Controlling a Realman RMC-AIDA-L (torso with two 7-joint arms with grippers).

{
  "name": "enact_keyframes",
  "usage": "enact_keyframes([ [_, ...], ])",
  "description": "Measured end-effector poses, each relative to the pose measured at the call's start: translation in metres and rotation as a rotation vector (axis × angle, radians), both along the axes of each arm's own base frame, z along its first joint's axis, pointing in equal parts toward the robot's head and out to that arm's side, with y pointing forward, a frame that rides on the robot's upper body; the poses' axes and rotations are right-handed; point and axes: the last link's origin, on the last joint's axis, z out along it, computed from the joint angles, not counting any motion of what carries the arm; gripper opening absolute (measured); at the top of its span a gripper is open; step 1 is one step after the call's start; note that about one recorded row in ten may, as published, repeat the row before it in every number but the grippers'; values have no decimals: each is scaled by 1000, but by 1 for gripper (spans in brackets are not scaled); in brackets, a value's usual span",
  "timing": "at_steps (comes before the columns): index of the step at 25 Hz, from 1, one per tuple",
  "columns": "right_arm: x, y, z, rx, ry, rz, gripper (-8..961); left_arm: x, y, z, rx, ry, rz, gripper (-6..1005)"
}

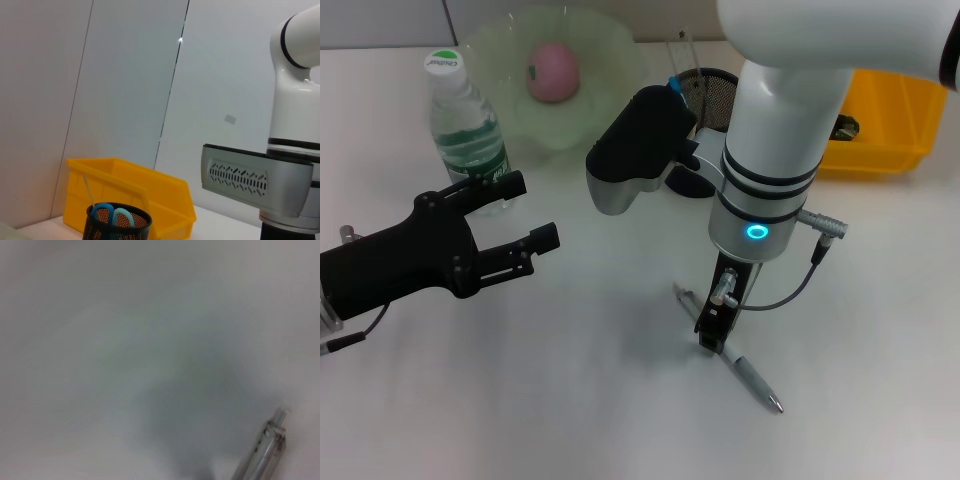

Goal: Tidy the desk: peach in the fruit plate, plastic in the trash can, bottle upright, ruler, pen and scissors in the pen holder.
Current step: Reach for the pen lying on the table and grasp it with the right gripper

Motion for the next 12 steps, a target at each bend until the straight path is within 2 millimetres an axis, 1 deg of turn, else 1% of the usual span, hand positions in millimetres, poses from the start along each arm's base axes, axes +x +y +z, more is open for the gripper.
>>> enact_keyframes([
  [12, 3, -2, -1, -12, -16, 11, 280, 0, -1, 0, 0, -5, -1, 829],
])
